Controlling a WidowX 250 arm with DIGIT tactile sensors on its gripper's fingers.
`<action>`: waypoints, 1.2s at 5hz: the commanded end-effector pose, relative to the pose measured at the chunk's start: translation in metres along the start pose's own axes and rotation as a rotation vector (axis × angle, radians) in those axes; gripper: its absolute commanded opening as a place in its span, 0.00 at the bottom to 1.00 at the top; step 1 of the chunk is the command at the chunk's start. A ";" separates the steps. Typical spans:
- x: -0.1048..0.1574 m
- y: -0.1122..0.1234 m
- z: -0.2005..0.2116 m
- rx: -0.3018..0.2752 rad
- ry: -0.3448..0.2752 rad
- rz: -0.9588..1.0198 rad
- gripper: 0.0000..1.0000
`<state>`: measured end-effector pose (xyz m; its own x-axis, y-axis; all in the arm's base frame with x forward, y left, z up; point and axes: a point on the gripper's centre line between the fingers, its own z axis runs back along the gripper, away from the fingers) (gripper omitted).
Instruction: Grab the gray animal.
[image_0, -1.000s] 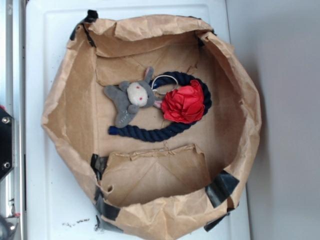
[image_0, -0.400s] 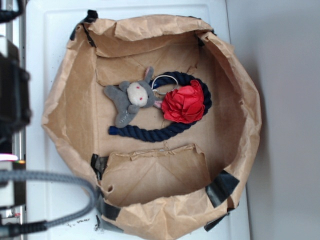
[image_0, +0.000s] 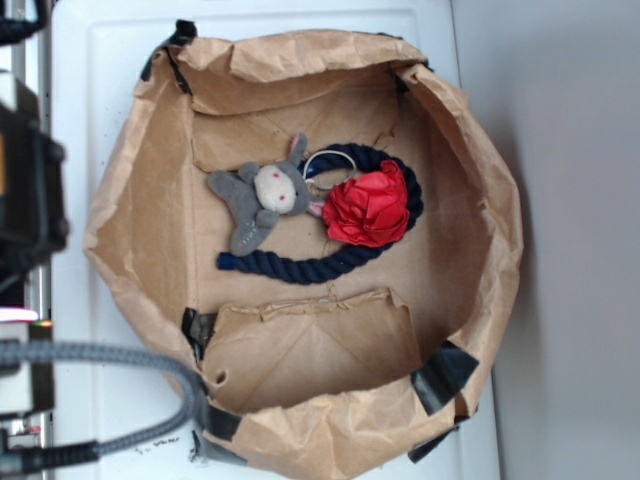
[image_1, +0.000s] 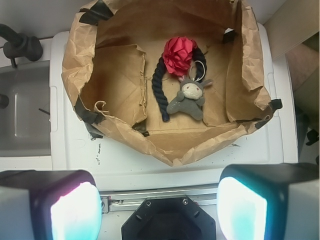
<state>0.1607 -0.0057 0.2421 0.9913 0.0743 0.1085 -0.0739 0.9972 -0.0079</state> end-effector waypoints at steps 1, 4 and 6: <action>0.053 0.026 -0.071 -0.002 0.028 0.042 1.00; 0.070 0.048 -0.145 0.000 0.072 0.029 1.00; 0.069 0.048 -0.167 -0.008 0.074 0.017 1.00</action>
<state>0.2405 0.0412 0.0774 0.9978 0.0669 -0.0006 -0.0669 0.9976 -0.0200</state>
